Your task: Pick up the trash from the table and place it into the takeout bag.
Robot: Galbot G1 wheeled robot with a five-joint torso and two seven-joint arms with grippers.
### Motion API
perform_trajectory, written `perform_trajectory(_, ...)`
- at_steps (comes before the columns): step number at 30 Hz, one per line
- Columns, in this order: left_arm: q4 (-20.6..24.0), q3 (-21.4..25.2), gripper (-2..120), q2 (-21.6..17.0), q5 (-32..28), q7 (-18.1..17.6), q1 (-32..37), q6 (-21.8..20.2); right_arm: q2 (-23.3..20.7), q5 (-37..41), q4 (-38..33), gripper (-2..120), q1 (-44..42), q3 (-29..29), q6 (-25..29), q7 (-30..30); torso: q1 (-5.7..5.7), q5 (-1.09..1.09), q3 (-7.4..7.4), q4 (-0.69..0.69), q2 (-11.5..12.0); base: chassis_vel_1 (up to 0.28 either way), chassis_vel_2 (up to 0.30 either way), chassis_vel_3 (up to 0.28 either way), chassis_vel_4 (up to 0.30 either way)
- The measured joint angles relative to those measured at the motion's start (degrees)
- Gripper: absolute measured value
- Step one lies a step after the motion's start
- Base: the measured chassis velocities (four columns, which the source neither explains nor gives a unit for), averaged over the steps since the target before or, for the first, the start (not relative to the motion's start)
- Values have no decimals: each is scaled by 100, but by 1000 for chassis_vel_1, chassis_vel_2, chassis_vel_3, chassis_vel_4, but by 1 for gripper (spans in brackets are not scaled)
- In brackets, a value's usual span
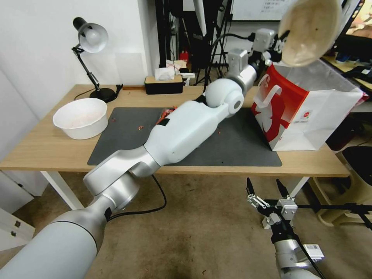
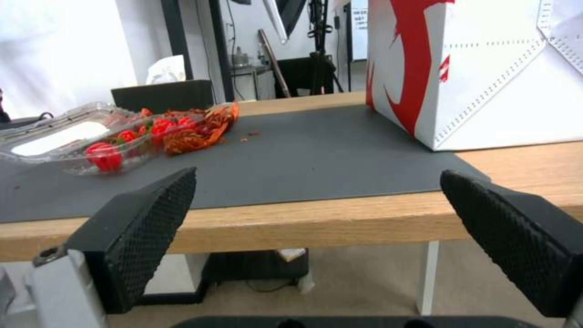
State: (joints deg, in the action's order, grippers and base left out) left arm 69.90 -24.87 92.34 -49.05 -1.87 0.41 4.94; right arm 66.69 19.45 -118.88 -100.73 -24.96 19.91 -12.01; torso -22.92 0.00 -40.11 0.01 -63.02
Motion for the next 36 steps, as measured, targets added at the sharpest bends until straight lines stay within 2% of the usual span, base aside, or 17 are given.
perform_trajectory(4,-84,-211,0,-9,384,175,42,72,-7,3,0,100,-38,-40,6,0,0,0,0,-2,0,0,0,0,0)
perform_trajectory(11,-180,-326,0,-15,688,210,42,115,-14,15,0,100,-56,-71,28,0,0,0,0,0,0,0,0,0,0)
perform_trajectory(14,-232,-398,5,-15,804,211,41,134,-20,25,2,100,-60,-90,41,0,0,0,0,-1,0,0,0,0,0)
perform_trajectory(16,-255,-423,15,-15,867,211,41,139,-24,34,5,100,-62,-98,49,0,0,0,0,-1,0,0,0,0,0)
perform_trajectory(19,-266,-435,21,-16,902,211,41,141,-27,40,10,100,-63,-106,56,0,0,0,0,-1,0,0,0,0,0)
perform_trajectory(20,-266,-436,29,-16,908,211,46,142,-28,44,16,100,-64,-108,61,0,0,0,0,-1,0,0,0,0,0)
perform_trajectory(23,-265,-436,31,-16,908,211,48,142,-28,46,19,100,-65,-108,64,0,0,0,0,-1,0,0,0,0,0)
perform_trajectory(25,-226,-441,51,-22,919,211,70,142,-29,54,51,100,-64,-108,94,0,0,0,0,0,0,0,0,0,0)
perform_trajectory(26,-226,-441,51,-22,919,211,70,142,-29,54,51,100,-64,-108,94,0,0,0,0,0,0,0,0,0,0)
perform_trajectory(28,-158,-446,61,-23,921,200,72,139,-27,56,67,100,-52,-105,102,0,0,0,0,-1,0,0,0,0,0)
perform_trajectory(29,-158,-446,61,-23,921,200,72,139,-27,56,67,100,-52,-105,102,0,0,0,0,-1,0,0,0,0,0)
perform_trajectory(36,-30,-355,91,-71,1005,120,222,119,-29,63,68,100,-45,-106,124,7,0,-1,0,-1,0,0,0,0,0)
